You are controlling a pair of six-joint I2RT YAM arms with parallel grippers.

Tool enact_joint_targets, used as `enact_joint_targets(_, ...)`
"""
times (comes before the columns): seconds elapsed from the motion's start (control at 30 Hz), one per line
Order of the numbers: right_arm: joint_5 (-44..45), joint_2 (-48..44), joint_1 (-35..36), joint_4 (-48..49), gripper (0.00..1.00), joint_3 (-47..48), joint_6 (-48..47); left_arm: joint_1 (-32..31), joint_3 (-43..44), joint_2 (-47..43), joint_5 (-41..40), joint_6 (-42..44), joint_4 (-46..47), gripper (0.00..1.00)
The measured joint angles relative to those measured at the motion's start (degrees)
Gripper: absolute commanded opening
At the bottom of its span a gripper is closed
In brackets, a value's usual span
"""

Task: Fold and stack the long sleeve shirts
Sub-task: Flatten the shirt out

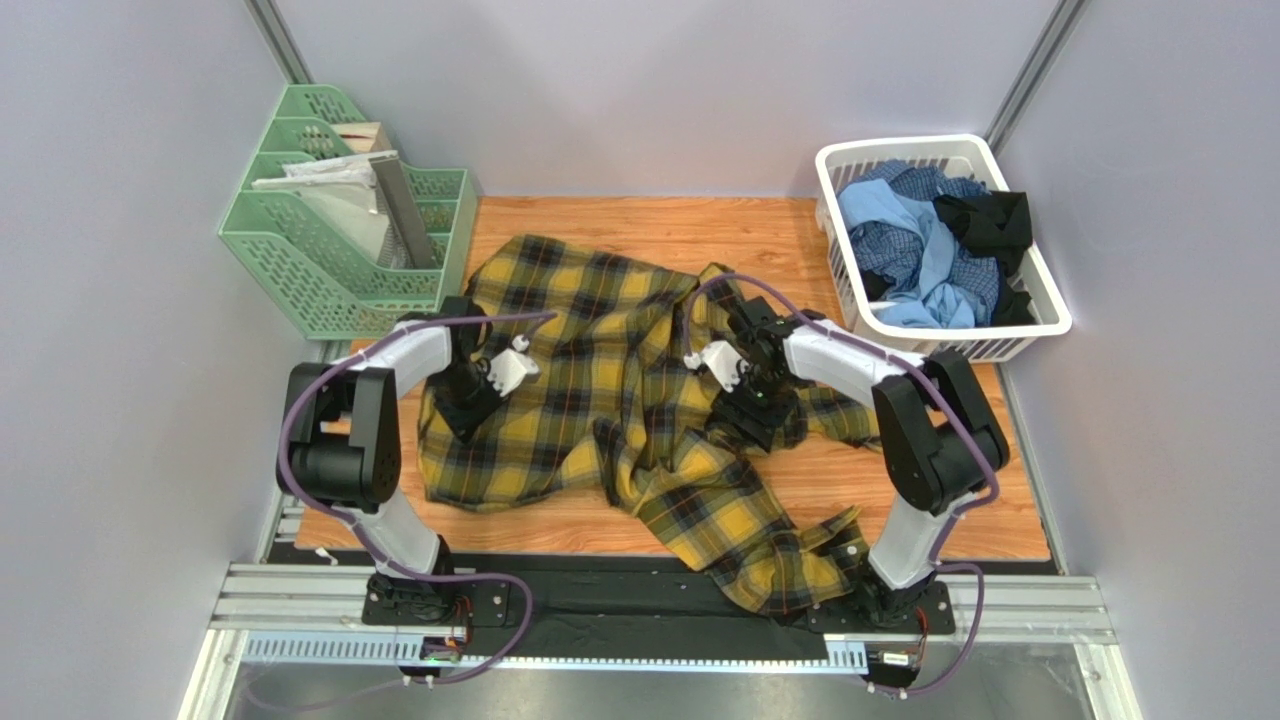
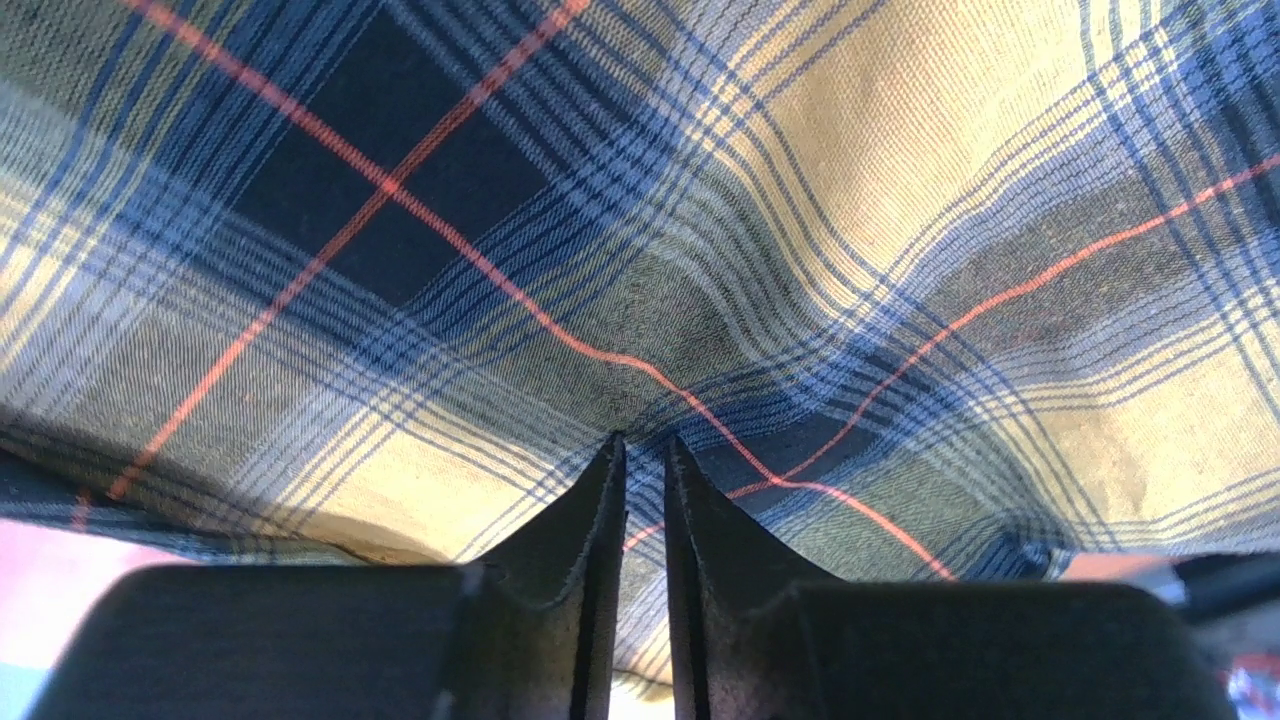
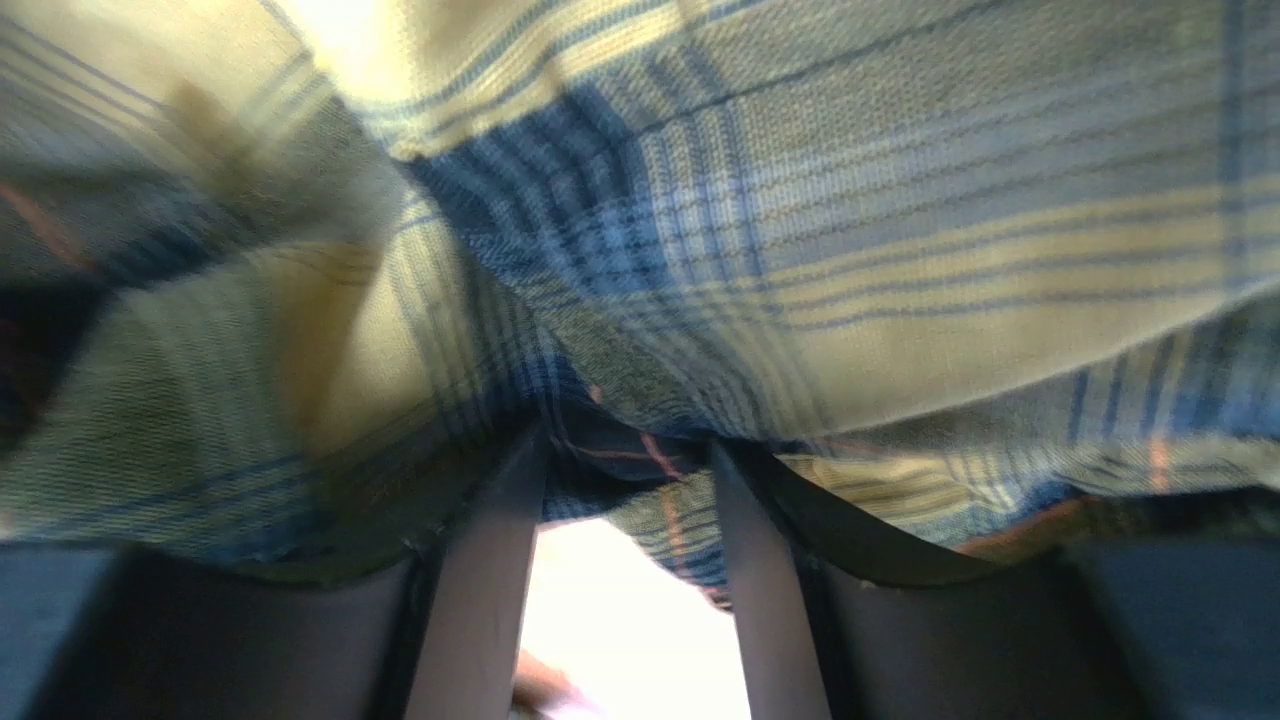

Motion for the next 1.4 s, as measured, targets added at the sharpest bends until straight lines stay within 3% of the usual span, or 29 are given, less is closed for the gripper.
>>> enact_joint_targets(0.17, 0.83, -6.82, -1.29, -5.88, 0.68, -5.03, -9.01, 0.00, -6.82, -5.68, -1.18, 4.17, -3.56, 0.21)
enact_joint_targets(0.33, -1.11, -13.14, -13.25, -12.39, 0.71, 0.72, -13.57, 0.13, -8.41, -10.16, -0.50, 7.54, -8.81, 0.36)
enact_joint_targets(0.5, 1.51, -14.82, -21.20, -12.17, 0.71, 4.98, -16.68, 0.37, 0.42, -10.56, 3.74, 7.63, -11.98, 0.48)
enact_joint_targets(0.8, 8.09, -10.05, -22.47, -7.21, 0.69, -2.86, -20.63, 0.04, 14.53, -8.85, 15.93, 6.01, -12.76, 0.58)
enact_joint_targets(0.83, 8.92, -9.09, -22.49, -6.05, 0.67, -3.67, -20.65, -0.31, 16.22, -8.55, 18.12, 5.03, -12.59, 0.64)
enact_joint_targets(0.9, 10.10, -7.50, -22.56, -4.02, 0.60, -5.11, -20.61, -2.16, 20.55, -7.08, 22.53, 2.82, -10.91, 0.65)
enact_joint_targets(0.93, 10.56, -6.80, -22.60, -2.93, 0.45, -5.84, -20.44, -3.43, 22.38, -6.16, 24.22, 1.51, -9.49, 0.66)
enact_joint_targets(1.0, 10.82, -5.46, -22.64, -1.62, 0.29, -6.99, -19.76, -7.56, 26.29, -3.30, 26.60, -1.60, -5.05, 0.66)
enact_joint_targets(1.03, 10.82, -5.16, -22.64, -1.27, 0.16, -7.32, -19.41, -9.81, 27.87, -1.68, 27.39, -2.73, -2.51, 0.66)
enact_joint_targets(1.13, 9.79, -5.18, -22.67, -1.77, 0.00, -7.32, -17.53, -17.66, 33.68, 5.40, 28.59, -4.72, 4.48, 0.66)
enact_joint_targets(1.23, 7.96, -6.05, -22.49, -2.38, 0.00, -7.34, -16.13, -23.63, 37.92, 12.26, 30.29, -5.44, 11.52, 0.66)
enact_joint_targets(1.4, 3.34, -12.68, -21.00, -5.68, 0.00, -7.34, -13.31, -29.51, 37.75, 17.05, 35.10, -5.22, 21.55, 0.64)
